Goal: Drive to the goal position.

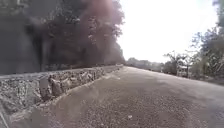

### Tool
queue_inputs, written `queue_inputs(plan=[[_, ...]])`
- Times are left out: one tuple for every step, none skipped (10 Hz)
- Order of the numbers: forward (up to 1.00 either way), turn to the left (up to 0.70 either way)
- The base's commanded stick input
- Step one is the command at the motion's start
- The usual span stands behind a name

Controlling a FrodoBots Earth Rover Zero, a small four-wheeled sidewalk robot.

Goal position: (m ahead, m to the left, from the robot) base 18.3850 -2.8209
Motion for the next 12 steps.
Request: queue_inputs(plan=[[0.5, 0.0], [0.5, 0.0], [0.5, 0.0], [0.5, 0.0], [0.5, 0.0], [0.5, 0.0], [0.5, 0.0], [0.5, 0.0], [0.5, 0.0], [0.5, 0.0], [0.5, 0.0], [0.5, 0.0]])
